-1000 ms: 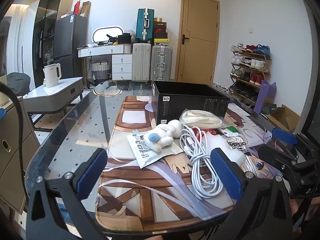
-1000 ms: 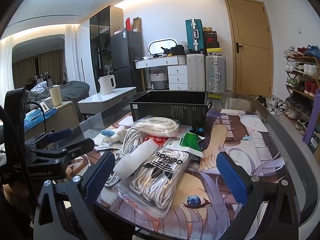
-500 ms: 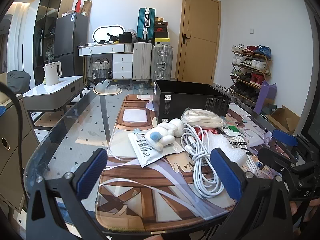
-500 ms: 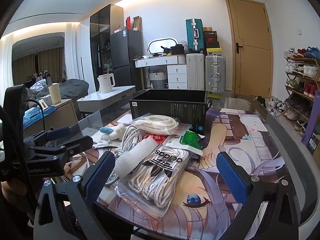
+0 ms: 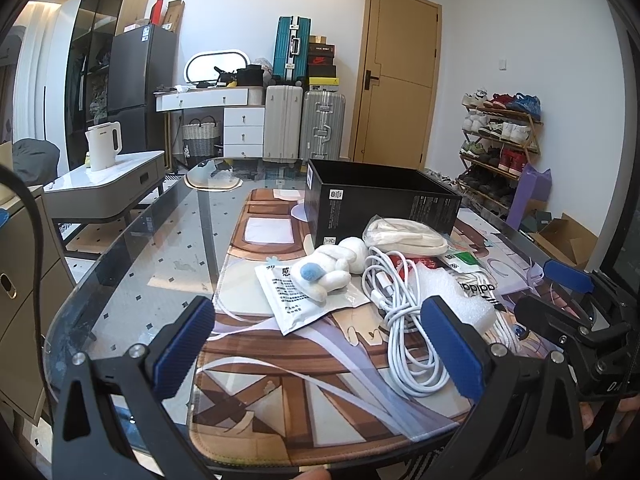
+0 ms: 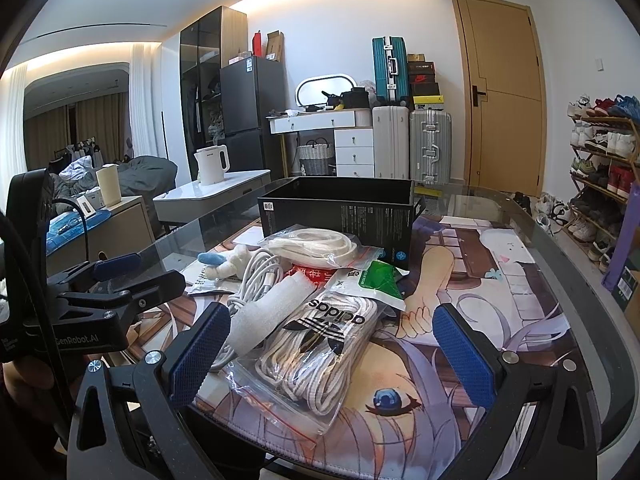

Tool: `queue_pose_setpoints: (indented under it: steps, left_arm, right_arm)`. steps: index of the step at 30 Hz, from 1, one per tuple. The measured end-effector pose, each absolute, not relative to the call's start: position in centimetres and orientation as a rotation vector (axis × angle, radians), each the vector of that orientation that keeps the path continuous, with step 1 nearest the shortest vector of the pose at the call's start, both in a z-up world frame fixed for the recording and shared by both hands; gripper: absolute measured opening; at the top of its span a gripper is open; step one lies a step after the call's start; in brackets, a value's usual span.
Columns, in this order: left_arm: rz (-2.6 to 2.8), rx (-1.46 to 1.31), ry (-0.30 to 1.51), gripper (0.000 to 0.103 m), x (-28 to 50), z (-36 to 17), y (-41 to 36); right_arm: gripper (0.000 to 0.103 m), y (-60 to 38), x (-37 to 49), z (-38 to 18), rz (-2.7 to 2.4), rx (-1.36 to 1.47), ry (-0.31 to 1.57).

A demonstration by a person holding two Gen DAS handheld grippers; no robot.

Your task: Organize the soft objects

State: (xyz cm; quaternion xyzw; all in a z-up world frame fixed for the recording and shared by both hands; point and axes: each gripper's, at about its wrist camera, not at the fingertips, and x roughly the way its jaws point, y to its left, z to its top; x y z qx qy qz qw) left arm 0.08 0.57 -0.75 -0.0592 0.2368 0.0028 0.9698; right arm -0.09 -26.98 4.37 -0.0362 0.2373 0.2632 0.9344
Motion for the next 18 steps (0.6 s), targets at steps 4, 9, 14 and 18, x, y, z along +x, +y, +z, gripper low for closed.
queue_pose_setpoints:
  steps: [4, 9, 14, 18]
  left_arm:
    - [0.005, -0.12, 0.479, 0.103, 0.09, -0.74, 0.55]
    - [0.006, -0.12, 0.478, 0.103, 0.07, -0.74, 0.57]
    - [0.005, -0.12, 0.477, 0.103, 0.06, -0.77, 0.62]
    - [0.007, -0.12, 0.474, 0.103, 0.2, -0.79, 0.72]
  right_arm:
    - [0.103, -26.92, -0.07, 4.38, 0.539, -0.075, 0.486]
    - [0.103, -26.91, -0.06, 4.41, 0.54, -0.076, 0.485]
    - [0.103, -26.92, -0.08, 4.4, 0.539, -0.076, 0.485]
    - [0.103, -26.9, -0.08, 4.4, 0.538, -0.076, 0.485]
